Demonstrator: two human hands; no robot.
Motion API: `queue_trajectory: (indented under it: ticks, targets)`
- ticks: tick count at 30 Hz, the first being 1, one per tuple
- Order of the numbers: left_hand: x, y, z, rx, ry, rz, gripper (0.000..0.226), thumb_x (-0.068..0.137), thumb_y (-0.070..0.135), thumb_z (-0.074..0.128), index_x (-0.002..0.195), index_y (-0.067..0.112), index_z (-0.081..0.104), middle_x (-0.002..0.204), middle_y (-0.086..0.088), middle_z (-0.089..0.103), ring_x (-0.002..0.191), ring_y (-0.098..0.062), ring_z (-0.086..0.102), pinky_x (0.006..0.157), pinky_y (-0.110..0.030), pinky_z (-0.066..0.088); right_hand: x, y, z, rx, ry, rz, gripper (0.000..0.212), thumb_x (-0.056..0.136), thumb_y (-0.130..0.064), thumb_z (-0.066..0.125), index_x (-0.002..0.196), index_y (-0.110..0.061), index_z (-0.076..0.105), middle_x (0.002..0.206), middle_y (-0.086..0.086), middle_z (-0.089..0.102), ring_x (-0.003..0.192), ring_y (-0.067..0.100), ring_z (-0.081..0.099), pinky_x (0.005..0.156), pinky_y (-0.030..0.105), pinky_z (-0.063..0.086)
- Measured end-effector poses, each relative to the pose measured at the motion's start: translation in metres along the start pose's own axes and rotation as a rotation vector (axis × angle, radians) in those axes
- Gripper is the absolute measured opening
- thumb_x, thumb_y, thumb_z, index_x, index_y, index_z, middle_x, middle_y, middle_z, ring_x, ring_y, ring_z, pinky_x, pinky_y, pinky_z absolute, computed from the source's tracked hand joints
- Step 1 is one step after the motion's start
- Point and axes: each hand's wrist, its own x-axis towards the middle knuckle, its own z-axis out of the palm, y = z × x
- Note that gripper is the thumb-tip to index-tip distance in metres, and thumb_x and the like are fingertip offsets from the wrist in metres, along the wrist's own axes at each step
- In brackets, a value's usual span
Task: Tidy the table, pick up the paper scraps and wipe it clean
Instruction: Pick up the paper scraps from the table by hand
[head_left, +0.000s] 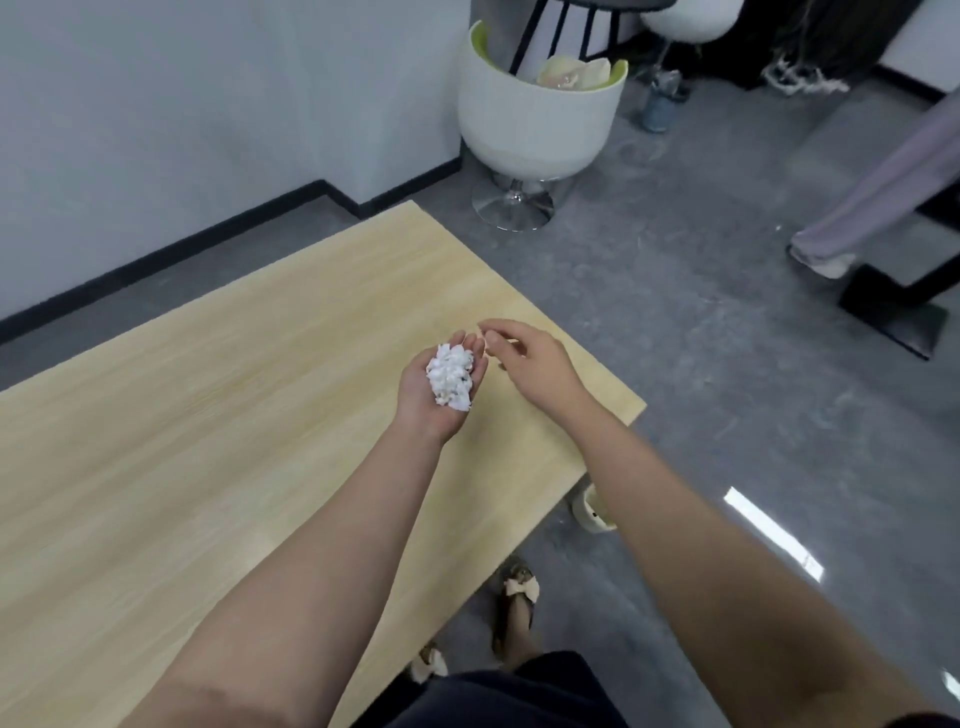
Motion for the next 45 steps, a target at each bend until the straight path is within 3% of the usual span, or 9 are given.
queue_trajectory:
  ticks: [5, 9, 14, 16, 21, 25, 29, 35, 45]
  targets:
    - [0.006, -0.054, 0.012, 0.106, -0.009, -0.117, 0.040, 0.100, 0.016, 0.028, 0.129, 0.001, 0.051, 0.142, -0.010, 0.046, 0.132, -0.023, 0.043, 0.102, -0.032, 0.037, -0.039, 0.034, -0.047, -0.046, 0.134, 0.069, 0.027, 0.096, -0.028, 0.050, 0.119, -0.021, 0.063, 0.120, -0.007, 0.063, 0.098, 0.005, 0.056, 0.075, -0.003, 0.035]
    - [0.014, -0.106, 0.022, 0.182, -0.031, -0.232, 0.036, 0.100, 0.019, 0.029, 0.105, 0.002, 0.060, 0.133, -0.008, 0.054, 0.132, -0.020, 0.044, 0.103, -0.030, 0.037, -0.068, 0.067, -0.090, 0.011, 0.228, 0.164, 0.027, 0.096, -0.027, 0.049, 0.119, -0.018, 0.063, 0.119, -0.003, 0.064, 0.098, 0.006, 0.055, 0.084, 0.015, 0.038]
    - [0.034, -0.178, 0.028, 0.239, -0.035, -0.347, 0.032, 0.099, 0.019, 0.034, 0.099, 0.003, 0.062, 0.096, -0.011, 0.068, 0.107, -0.021, 0.057, 0.107, -0.031, 0.036, -0.107, 0.116, -0.144, 0.021, 0.313, 0.247, 0.027, 0.097, -0.022, 0.050, 0.119, -0.014, 0.063, 0.114, -0.004, 0.063, 0.097, 0.004, 0.053, 0.074, -0.001, 0.036]
    - [0.041, -0.209, 0.030, 0.246, -0.023, -0.373, 0.032, 0.099, 0.018, 0.035, 0.096, 0.004, 0.063, 0.091, -0.011, 0.069, 0.120, -0.021, 0.053, 0.105, -0.032, 0.038, -0.119, 0.137, -0.164, 0.027, 0.331, 0.278, 0.027, 0.096, -0.022, 0.051, 0.119, -0.014, 0.063, 0.117, -0.001, 0.064, 0.098, 0.004, 0.054, 0.073, 0.002, 0.037]
    - [0.062, -0.283, 0.037, 0.288, -0.006, -0.389, 0.032, 0.100, 0.018, 0.033, 0.096, 0.003, 0.061, 0.138, -0.008, 0.051, 0.133, -0.020, 0.042, 0.101, -0.032, 0.038, -0.141, 0.192, -0.211, 0.042, 0.327, 0.357, 0.028, 0.097, -0.022, 0.050, 0.120, -0.013, 0.062, 0.121, 0.003, 0.063, 0.101, 0.006, 0.055, 0.085, 0.011, 0.036]
    - [0.089, -0.329, 0.035, 0.344, 0.032, -0.391, 0.034, 0.100, 0.019, 0.031, 0.102, 0.004, 0.062, 0.141, -0.009, 0.048, 0.132, -0.020, 0.044, 0.101, -0.031, 0.039, -0.149, 0.240, -0.230, 0.033, 0.334, 0.425, 0.028, 0.097, -0.025, 0.050, 0.120, -0.016, 0.063, 0.117, 0.003, 0.066, 0.106, 0.015, 0.060, 0.091, 0.021, 0.043]
    - [0.124, -0.353, 0.020, 0.365, 0.054, -0.380, 0.040, 0.100, 0.018, 0.031, 0.131, 0.003, 0.050, 0.138, -0.010, 0.050, 0.131, -0.022, 0.044, 0.103, -0.032, 0.038, -0.146, 0.284, -0.230, 0.020, 0.358, 0.486, 0.028, 0.097, -0.028, 0.049, 0.120, -0.019, 0.063, 0.115, 0.003, 0.067, 0.104, 0.014, 0.061, 0.090, 0.023, 0.044]
    - [0.207, -0.385, -0.044, 0.427, 0.154, -0.385, 0.032, 0.099, 0.017, 0.032, 0.099, 0.004, 0.061, 0.100, -0.010, 0.064, 0.100, -0.022, 0.060, 0.099, -0.032, 0.042, -0.121, 0.382, -0.207, 0.025, 0.359, 0.548, 0.027, 0.096, -0.024, 0.050, 0.119, -0.015, 0.064, 0.117, 0.003, 0.067, 0.105, 0.016, 0.062, 0.081, 0.010, 0.034]
    - [0.351, -0.435, -0.188, 0.469, 0.205, -0.404, 0.033, 0.098, 0.017, 0.032, 0.096, 0.003, 0.061, 0.098, -0.010, 0.063, 0.090, -0.020, 0.060, 0.103, -0.031, 0.039, -0.079, 0.561, -0.135, 0.069, 0.384, 0.608, 0.029, 0.097, -0.023, 0.047, 0.120, -0.015, 0.063, 0.119, 0.004, 0.066, 0.106, 0.017, 0.060, 0.089, 0.017, 0.038]
